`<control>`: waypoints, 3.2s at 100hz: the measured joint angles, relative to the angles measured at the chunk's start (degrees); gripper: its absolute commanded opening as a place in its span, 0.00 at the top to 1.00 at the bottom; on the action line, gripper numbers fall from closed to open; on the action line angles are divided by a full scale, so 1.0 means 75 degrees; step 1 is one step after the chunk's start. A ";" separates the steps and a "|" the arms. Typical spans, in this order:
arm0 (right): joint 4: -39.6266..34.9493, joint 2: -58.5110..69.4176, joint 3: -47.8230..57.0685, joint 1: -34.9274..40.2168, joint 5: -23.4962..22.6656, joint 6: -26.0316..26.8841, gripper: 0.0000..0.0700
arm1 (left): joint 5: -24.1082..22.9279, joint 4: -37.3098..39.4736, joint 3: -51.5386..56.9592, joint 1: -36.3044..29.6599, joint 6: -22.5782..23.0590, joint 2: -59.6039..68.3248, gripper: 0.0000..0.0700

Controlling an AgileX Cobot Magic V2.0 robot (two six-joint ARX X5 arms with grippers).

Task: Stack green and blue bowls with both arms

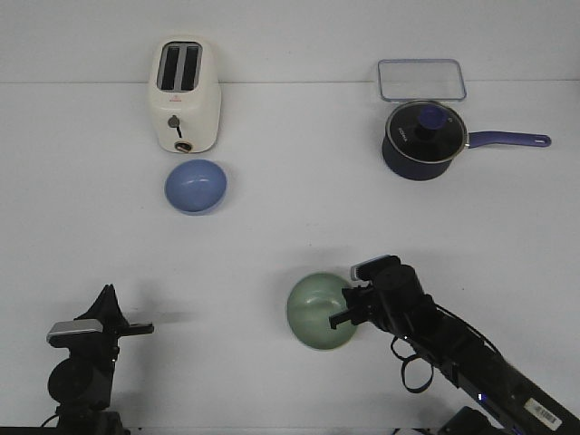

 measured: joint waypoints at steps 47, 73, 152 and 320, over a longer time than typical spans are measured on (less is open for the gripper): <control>0.0140 0.1005 -0.0015 0.0373 0.0335 0.0262 0.98 | 0.0000 0.0003 0.0000 0.0000 0.0000 0.0000 0.98; 0.0146 0.1154 -0.0015 0.0370 0.0329 0.0289 0.56 | 0.0009 0.0090 0.0000 0.0000 -0.0367 0.0000 0.98; -0.0947 -0.3637 -0.0015 0.0522 0.1655 -0.0530 0.56 | 0.1279 -0.0364 0.5147 0.0000 -0.2387 0.6499 0.44; -0.1113 -0.3442 -0.0015 0.0522 0.2046 -0.0781 0.56 | 0.2608 -0.3625 0.8979 -0.3838 -0.1926 1.0759 0.99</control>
